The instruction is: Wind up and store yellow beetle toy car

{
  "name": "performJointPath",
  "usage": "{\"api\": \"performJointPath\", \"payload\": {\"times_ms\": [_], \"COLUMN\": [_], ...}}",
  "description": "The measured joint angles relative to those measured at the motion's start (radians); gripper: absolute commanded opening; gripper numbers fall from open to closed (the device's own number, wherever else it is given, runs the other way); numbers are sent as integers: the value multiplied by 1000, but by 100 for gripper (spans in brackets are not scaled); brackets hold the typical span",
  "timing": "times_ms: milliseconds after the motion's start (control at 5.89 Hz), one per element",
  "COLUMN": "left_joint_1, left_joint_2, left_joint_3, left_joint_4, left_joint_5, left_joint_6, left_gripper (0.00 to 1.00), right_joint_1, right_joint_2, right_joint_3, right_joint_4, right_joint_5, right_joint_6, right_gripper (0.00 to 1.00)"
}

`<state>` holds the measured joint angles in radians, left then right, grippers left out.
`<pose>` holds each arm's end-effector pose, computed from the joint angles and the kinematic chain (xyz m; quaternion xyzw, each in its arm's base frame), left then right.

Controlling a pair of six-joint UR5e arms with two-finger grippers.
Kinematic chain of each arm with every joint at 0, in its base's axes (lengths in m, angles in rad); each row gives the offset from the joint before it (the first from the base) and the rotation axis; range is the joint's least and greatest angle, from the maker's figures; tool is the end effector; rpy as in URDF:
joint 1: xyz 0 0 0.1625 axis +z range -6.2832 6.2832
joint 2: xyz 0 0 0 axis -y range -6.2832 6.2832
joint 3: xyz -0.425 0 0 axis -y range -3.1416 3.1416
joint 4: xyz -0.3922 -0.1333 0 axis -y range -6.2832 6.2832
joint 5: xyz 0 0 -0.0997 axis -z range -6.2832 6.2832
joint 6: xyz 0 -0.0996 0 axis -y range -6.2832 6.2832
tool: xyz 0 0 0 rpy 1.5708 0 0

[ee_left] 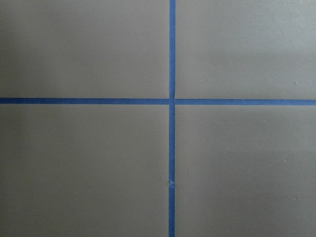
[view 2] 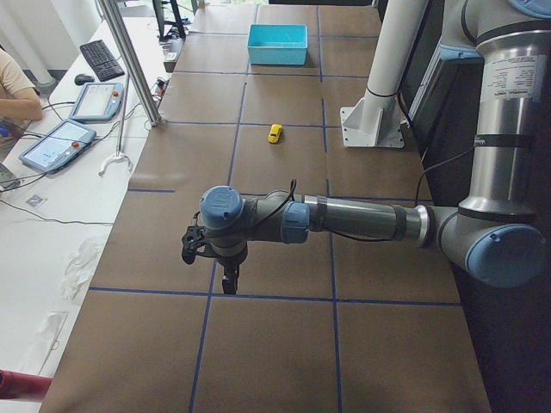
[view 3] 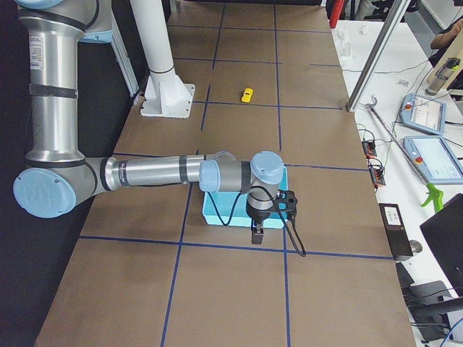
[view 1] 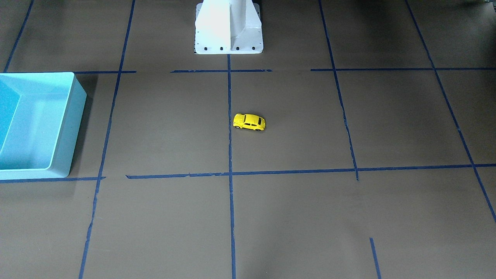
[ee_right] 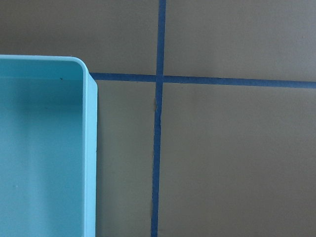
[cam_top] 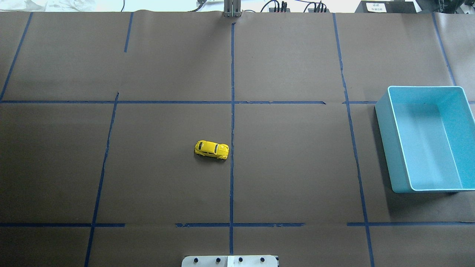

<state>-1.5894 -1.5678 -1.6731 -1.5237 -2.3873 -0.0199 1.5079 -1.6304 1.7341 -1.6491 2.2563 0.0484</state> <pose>-0.0699 -0.4909 0.6115 0.0237 0.3969 -0.0073 0.9175 0.0408 -0.4699 0.6207 -0.0067 -0.3362 -0.0111 0.9417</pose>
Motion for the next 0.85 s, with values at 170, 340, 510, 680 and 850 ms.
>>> {"api": "performJointPath", "payload": {"times_ms": [170, 340, 510, 680, 850], "left_joint_1": [0, 2, 4, 6, 6], "left_joint_2": [0, -1, -1, 0, 2], "left_joint_3": [2, 8, 14, 18, 19], "left_joint_4": [0, 0, -1, -2, -2], "left_joint_5": [0, 0, 0, 0, 0], "left_joint_6": [0, 0, 2, 4, 5], "left_gripper": [100, 100, 100, 100, 100], "right_joint_1": [0, 0, 0, 0, 0], "right_joint_2": [0, 0, 0, 0, 0], "right_joint_3": [-2, -4, -6, -6, -7], "right_joint_4": [0, 0, 1, 1, 2], "right_joint_5": [-1, -2, -2, -2, -1], "right_joint_6": [3, 2, 1, 1, 1], "right_gripper": [100, 100, 100, 100, 100]}}
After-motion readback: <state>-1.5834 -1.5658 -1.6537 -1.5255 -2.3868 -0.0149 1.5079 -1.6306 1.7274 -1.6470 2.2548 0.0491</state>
